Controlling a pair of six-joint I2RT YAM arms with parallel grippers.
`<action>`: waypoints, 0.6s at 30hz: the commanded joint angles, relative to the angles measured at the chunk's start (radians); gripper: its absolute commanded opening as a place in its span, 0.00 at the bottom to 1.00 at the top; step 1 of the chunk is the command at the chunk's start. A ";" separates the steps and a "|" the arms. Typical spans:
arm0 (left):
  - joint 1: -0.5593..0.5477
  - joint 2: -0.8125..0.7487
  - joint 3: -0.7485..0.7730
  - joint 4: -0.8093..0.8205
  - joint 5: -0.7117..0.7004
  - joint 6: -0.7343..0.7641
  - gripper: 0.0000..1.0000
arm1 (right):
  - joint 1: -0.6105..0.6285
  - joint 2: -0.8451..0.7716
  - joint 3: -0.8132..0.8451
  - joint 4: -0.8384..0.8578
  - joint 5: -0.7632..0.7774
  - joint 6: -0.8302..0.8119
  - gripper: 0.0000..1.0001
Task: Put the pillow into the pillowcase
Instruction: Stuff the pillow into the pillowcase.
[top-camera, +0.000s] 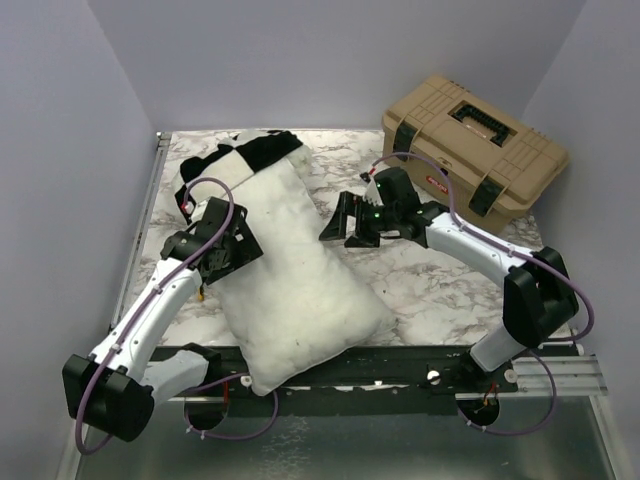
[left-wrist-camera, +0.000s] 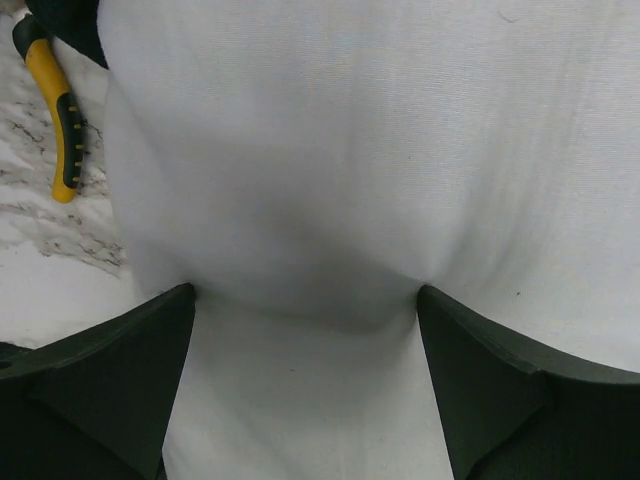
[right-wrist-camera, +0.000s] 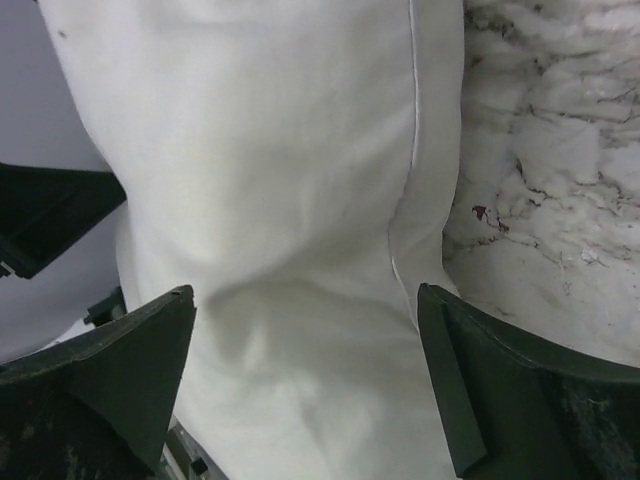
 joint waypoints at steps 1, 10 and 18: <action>0.007 0.033 -0.093 0.170 -0.024 -0.021 0.85 | 0.011 0.048 -0.050 0.024 -0.159 -0.020 0.96; -0.080 0.450 0.222 0.483 0.085 0.173 0.39 | 0.003 0.016 -0.088 0.073 -0.240 0.007 0.79; -0.167 0.748 0.604 0.487 0.137 0.330 0.26 | 0.030 -0.017 -0.200 0.342 -0.291 0.185 0.67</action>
